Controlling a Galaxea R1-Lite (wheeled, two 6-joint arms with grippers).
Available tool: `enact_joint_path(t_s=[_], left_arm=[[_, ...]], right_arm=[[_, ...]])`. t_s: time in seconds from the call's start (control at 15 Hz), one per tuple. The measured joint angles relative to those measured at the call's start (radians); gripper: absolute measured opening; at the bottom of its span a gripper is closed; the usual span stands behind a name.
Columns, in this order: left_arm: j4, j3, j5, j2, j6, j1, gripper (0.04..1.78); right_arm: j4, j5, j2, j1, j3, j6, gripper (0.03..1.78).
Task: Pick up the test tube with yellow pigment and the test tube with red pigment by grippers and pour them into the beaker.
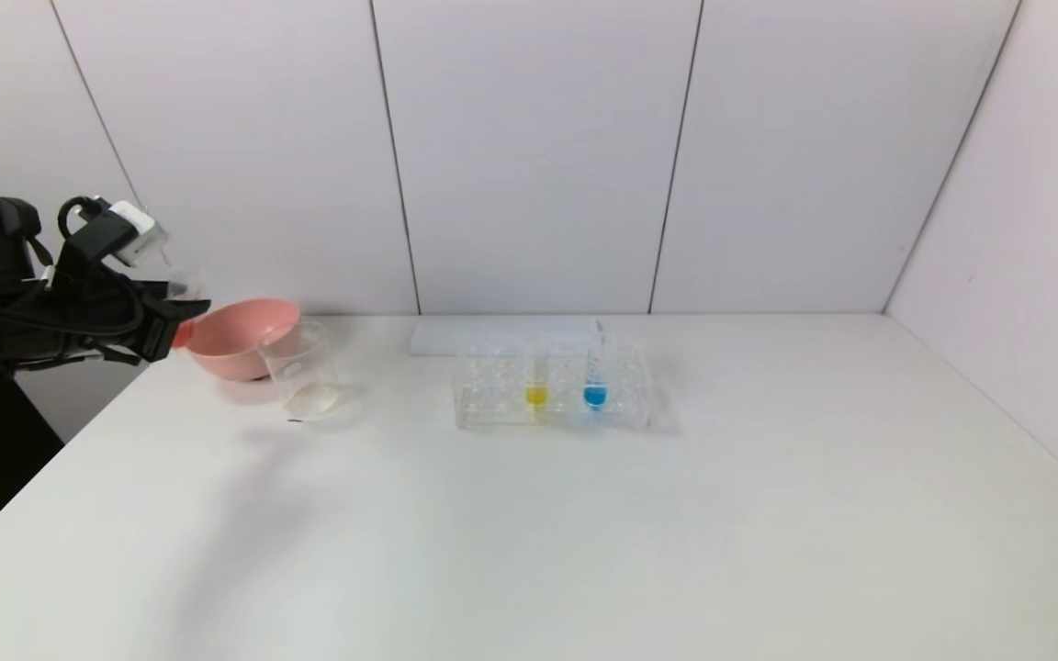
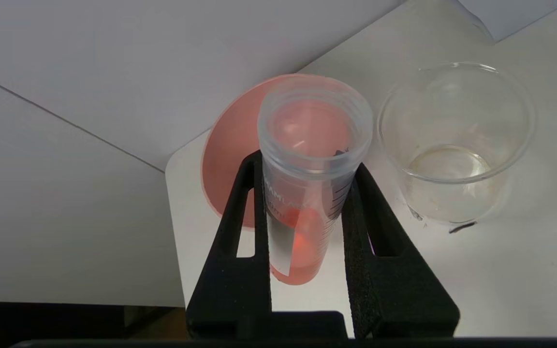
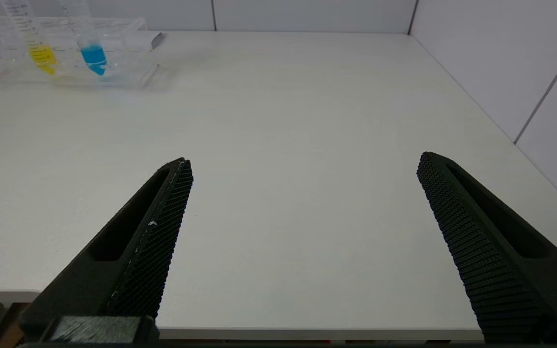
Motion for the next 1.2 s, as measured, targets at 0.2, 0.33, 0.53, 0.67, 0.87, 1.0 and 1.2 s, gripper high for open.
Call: enact_joint_path(t_s=[0.2,0.33,0.53,0.67,0.87,1.0,1.2], left_arm=[[0.006,-0.011,0.002,0.01,0.058,0.012,0.44],[0.01,-0.015,0.001,0.013,0.095,0.019,0.44],[0.081,-0.019,-0.007,0.011,0.11,0.021,0.44],[0.197,-0.053,-0.009,-0.001,0.134,0.02,0.44],[0.451,-0.181,-0.019,-0.009,0.224,0.017,0.44],[0.588,-0.251,-0.025,-0.005,0.281,0.013,0.44],[0.617,-0.292,-0.027,0.009,0.301,0.011,0.44]], right_arm=[[0.0,0.0,0.0,0.0,0.0,0.0,1.7],[0.0,0.0,0.0,0.0,0.0,0.0,1.7],[0.0,0.0,0.0,0.0,0.0,0.0,1.7],[0.0,0.0,0.0,0.0,0.0,0.0,1.7],[0.0,0.0,0.0,0.0,0.0,0.0,1.7],[0.0,0.0,0.0,0.0,0.0,0.0,1.7],[0.0,0.0,0.0,0.0,0.0,0.0,1.7]])
